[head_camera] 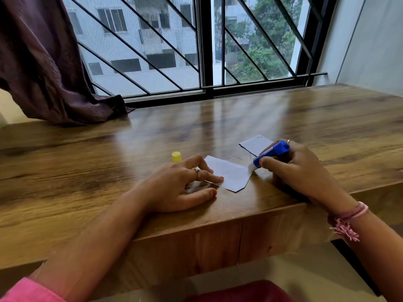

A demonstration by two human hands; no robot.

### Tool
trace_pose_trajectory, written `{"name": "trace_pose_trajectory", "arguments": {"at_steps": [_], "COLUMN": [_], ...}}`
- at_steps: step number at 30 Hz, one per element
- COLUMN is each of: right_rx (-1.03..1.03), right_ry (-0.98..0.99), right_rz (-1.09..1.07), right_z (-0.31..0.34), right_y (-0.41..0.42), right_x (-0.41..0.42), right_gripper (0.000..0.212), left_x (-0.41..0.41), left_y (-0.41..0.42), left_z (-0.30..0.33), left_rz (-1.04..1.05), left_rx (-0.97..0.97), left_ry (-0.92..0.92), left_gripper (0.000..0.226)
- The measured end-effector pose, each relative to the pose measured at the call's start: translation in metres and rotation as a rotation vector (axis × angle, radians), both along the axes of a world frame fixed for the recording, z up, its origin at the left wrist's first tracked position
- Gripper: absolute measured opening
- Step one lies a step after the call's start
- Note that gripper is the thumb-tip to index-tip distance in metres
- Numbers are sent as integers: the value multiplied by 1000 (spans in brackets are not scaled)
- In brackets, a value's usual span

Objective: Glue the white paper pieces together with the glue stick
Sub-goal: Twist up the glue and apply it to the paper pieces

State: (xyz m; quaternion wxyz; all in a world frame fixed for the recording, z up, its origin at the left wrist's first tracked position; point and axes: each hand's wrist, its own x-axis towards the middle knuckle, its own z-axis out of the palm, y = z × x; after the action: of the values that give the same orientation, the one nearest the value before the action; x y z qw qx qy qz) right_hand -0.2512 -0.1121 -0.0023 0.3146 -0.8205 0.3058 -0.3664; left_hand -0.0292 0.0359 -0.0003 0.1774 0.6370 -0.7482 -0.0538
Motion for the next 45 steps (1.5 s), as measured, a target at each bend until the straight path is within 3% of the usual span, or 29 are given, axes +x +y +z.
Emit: {"name": "trace_pose_trajectory", "arguments": {"at_steps": [5,10,13,18,22,27,31,35,40,45], "right_rx": [-2,5,-7,-11,-4,-16,-57,-13,-46,-16], "right_ry": [45,-16,46,1,37,-3,47,-16,45,-7], "right_rz": [110,51,163,47,214,136,277,171,279,179], "right_z": [-2,-2,-3,-2,0,-2,-2,-1,0,-1], "right_y": [1,-2,2,0,5,0,6,2,7,3], "right_x": [-2,0,-1,0,-2,-2,-3,-2,-4,-2], "right_gripper": [18,16,16,19,14,8,9,9,11,5], "left_x": [1,1,1,0,0,-1,-1,0,0,0], "left_y": [0,-1,0,0,0,-1,-1,-1,-1,-1], "left_z": [0,0,0,1,2,3,3,2,2,1], "left_rz": [4,8,7,5,14,13,12,14,14,12], "left_rx": [6,16,19,22,31,38,46,35,37,23], "left_ry": [-7,0,-1,0,4,4,-5,-1,6,18], "left_gripper": [37,37,38,38,38,39,39,38,38,38]}}
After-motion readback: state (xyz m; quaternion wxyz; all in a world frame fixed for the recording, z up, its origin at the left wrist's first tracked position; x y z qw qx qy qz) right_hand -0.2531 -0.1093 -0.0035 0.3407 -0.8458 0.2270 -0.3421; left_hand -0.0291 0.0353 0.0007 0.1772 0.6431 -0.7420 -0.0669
